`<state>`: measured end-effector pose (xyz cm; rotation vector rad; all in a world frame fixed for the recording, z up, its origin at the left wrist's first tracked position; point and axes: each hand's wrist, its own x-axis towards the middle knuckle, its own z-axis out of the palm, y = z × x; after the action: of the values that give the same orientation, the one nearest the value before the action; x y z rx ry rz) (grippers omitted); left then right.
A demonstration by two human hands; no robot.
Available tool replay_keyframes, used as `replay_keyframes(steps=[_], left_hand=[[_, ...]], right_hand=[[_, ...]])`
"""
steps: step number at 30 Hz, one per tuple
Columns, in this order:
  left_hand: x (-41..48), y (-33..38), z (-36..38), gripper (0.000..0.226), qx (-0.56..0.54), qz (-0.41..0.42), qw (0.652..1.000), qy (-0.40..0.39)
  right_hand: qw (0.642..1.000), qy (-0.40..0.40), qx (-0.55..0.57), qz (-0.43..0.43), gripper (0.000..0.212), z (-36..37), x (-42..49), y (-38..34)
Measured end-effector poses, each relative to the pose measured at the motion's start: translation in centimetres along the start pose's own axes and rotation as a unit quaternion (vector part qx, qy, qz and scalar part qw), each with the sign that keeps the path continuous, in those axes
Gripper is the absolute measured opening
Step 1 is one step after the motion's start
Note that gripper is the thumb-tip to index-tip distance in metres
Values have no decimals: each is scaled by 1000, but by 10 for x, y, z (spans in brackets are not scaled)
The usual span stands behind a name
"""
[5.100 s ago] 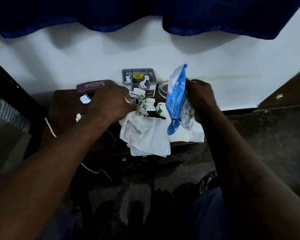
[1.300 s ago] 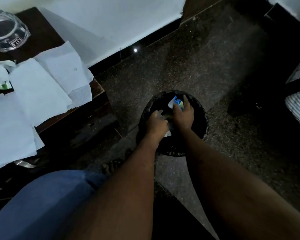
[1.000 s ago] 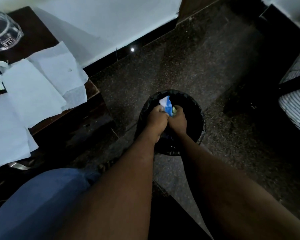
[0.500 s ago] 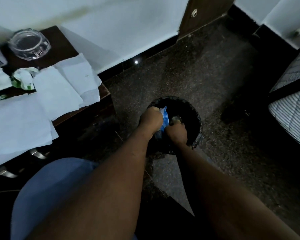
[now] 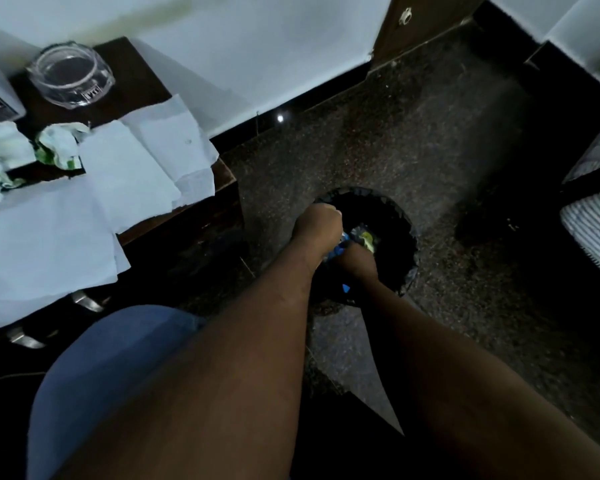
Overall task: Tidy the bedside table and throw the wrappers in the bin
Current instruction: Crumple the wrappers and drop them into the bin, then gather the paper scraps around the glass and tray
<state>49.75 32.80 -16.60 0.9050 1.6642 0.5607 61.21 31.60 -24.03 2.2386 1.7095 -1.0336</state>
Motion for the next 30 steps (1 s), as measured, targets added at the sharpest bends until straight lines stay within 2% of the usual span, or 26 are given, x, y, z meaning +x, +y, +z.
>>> replay_keyframes(steps=[2,6,12,20,24,28,30], left_hand=[[-4,2,-1,35,-3,2,1000,9],[-26,16,-5,35,-17,17,999,43],[-88,46,-29,37,-35,76,994,69],[-169,61,-114,28,-56,170,959,220],[-198,37,-184,23,-37,184,943,276],[-227,1,-258,19,-50,157,933,319],[-242,-23,-292,18,-47,140,930,338]], right_hand=[[998,59,23,21,49,-9,-8,-2],[987,158,35,-6,37,-35,-32,-17],[972,203,100,-65,31,-86,-87,-46],[929,249,140,-236,25,-128,-184,-127],[901,235,152,-331,17,-127,-232,-194],[899,161,186,-363,14,-99,-264,-261],[893,141,166,-395,15,-78,-277,-289]])
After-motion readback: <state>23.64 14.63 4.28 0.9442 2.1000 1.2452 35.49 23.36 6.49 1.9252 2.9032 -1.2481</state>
